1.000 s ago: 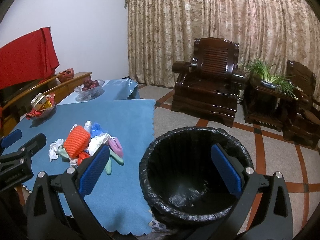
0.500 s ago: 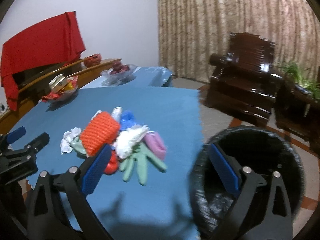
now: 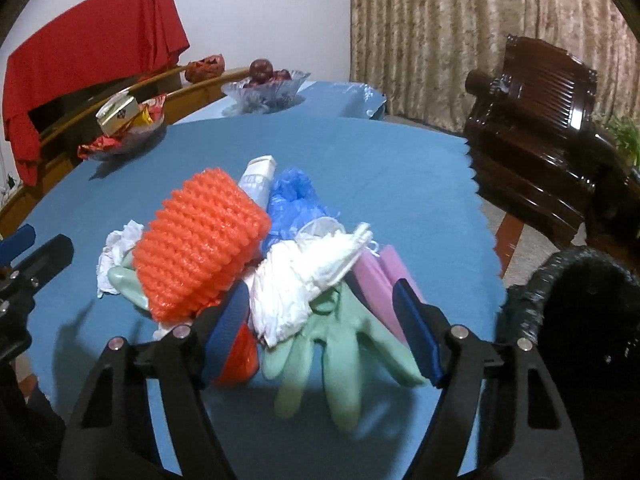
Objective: Collect trash
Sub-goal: 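Grasp the orange foam net with the left tool while the right tool grasps white tissue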
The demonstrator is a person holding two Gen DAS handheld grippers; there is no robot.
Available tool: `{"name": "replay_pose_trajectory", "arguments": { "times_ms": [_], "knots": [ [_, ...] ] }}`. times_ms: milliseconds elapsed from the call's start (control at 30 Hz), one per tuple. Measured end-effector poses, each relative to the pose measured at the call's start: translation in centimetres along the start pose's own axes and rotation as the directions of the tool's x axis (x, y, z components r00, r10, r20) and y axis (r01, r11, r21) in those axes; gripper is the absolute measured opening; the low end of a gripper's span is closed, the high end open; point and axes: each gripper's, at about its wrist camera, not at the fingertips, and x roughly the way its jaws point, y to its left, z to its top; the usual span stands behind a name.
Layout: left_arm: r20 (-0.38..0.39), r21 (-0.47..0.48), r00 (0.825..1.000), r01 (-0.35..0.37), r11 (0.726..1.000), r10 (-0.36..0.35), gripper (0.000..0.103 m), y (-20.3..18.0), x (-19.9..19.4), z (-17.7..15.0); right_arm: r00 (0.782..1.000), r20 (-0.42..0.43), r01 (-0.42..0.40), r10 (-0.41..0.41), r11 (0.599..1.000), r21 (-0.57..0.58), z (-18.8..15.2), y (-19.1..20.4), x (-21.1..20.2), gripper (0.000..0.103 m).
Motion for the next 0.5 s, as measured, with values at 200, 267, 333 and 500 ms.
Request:
{"name": "replay_pose_trajectory", "arguments": {
  "times_ms": [200, 267, 333, 500],
  "knots": [
    [-0.031, -0.016, 0.999, 0.016, 1.0, -0.016, 0.079, 0.7, 1.5, -0.2, 0.996, -0.058, -0.062, 0.061, 0.998, -0.02, 0.9, 0.7, 2.9, 0.04],
    [-0.039, -0.014, 0.999, 0.031, 0.999, -0.031, 0.077, 0.5, 1.9, -0.3, 0.994, -0.057, -0.095, 0.093, 0.995, -0.04, 0.4, 0.5, 2.1, 0.025],
    [-0.046, -0.012, 0.998, 0.05, 0.999, -0.05, 0.074, 0.1, 2.2, -0.3, 0.993, -0.055, -0.107, 0.105, 0.994, -0.034, 0.2, 0.2, 1.2, 0.016],
    [-0.051, -0.008, 0.992, 0.115, 0.993, -0.115, 0.068, -1.5, 2.5, -0.1, 0.992, -0.002, -0.123, 0.123, 0.992, 0.0, -1.6, -0.6, -2.8, 0.012]
  ]
}}
